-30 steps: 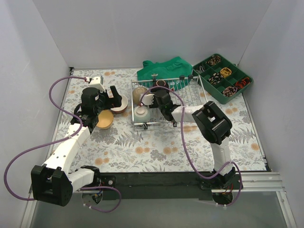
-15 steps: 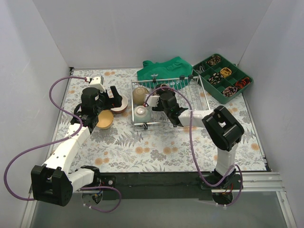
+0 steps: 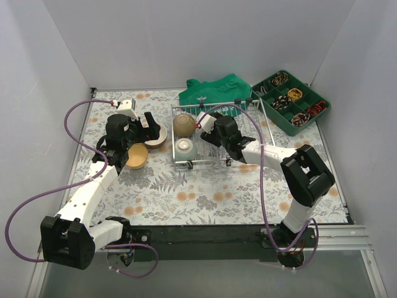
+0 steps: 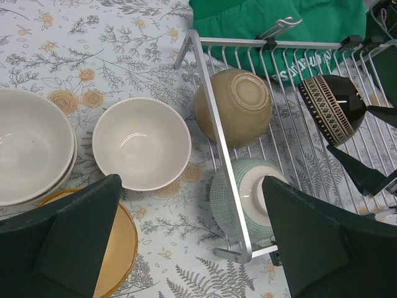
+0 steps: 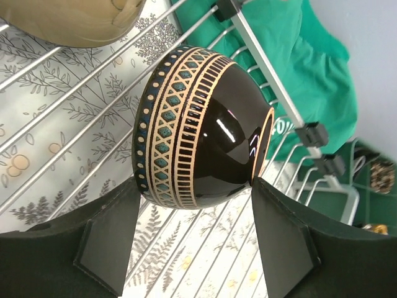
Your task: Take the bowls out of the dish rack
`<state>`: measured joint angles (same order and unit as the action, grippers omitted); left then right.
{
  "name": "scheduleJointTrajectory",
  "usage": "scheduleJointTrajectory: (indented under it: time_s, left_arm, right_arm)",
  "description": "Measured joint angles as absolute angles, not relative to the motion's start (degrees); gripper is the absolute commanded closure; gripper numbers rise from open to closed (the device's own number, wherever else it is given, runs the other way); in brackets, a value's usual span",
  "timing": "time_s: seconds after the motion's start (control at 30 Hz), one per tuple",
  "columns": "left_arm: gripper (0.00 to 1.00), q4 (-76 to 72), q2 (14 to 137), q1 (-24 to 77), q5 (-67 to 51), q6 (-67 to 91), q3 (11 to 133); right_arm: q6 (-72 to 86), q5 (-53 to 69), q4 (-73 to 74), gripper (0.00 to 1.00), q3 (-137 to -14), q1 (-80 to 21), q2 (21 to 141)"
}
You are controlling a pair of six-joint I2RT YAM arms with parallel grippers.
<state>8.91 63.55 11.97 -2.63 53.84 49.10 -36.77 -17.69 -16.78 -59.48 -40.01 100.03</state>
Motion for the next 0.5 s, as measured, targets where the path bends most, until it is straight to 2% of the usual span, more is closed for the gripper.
scheduleJointTrajectory:
  time_s: [0.5]
  left_arm:
    - [0.02,8.71,63.55,11.97,-3.64,53.84,49.1]
  right_arm:
    - [-17.76,-11.77,-10.48,0.81,-61.67,-34.61,94.19]
